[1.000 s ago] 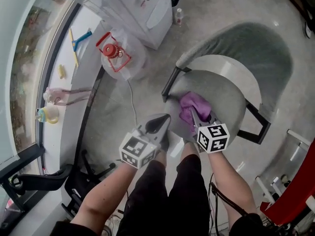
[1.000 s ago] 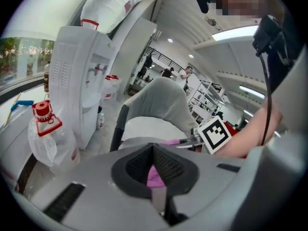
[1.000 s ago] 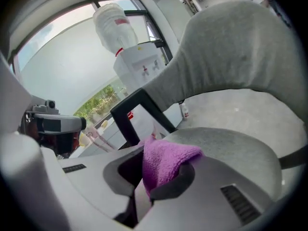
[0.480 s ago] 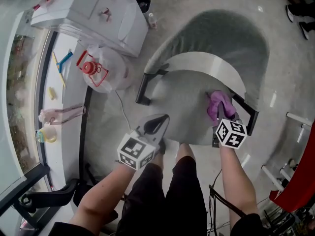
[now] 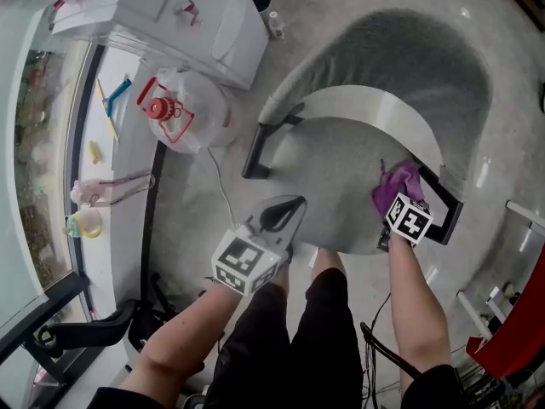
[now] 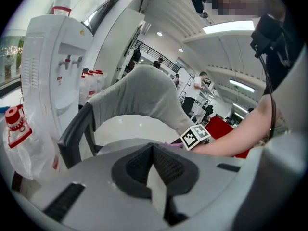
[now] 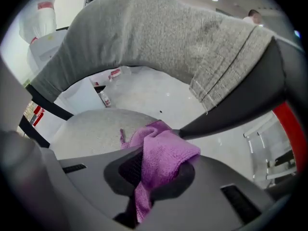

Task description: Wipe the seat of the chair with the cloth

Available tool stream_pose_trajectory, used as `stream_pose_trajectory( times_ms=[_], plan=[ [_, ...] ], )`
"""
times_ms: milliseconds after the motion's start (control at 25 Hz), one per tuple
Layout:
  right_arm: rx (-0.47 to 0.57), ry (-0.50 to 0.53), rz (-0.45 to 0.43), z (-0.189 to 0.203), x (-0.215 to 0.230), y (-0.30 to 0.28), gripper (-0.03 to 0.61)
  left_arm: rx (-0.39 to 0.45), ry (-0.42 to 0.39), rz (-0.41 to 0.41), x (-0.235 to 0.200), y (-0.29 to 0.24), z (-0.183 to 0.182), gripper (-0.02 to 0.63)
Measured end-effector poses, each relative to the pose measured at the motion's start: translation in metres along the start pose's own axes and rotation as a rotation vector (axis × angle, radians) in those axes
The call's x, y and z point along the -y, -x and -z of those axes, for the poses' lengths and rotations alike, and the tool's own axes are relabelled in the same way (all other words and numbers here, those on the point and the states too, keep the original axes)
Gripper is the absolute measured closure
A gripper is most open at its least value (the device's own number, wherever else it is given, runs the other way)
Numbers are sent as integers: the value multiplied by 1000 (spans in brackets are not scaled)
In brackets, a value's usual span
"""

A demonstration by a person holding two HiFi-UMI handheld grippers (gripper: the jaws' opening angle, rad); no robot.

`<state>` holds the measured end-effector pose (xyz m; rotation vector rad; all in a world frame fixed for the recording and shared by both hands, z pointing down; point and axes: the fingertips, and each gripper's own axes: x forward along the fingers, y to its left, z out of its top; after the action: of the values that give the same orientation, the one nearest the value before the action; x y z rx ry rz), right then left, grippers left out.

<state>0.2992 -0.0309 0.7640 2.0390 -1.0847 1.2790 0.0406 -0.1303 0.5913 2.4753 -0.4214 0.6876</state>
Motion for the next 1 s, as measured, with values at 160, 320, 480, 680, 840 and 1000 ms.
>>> stream_pose_trajectory(
  times_ms=[160, 320, 480, 680, 840, 1000],
  plan=[
    [-53, -3, 1, 14, -5, -9, 552, 12, 26, -11, -6, 2, 3, 611],
    [-68, 30, -24, 15, -22, -10, 552, 20, 41, -28, -14, 8, 6, 611],
    [-82, 51, -65, 16, -45, -11, 552, 29, 60, -44, -20, 13, 8, 611],
    [-78, 97, -144, 16, -81, -10, 552, 44, 71, -62, -28, 23, 8, 611],
    [-82, 138, -228, 19, -120, -9, 552, 55, 85, -76, -35, 32, 10, 611],
    [-99, 155, -303, 24, -157, -8, 552, 60, 90, -91, -41, 39, 14, 611]
  ],
)
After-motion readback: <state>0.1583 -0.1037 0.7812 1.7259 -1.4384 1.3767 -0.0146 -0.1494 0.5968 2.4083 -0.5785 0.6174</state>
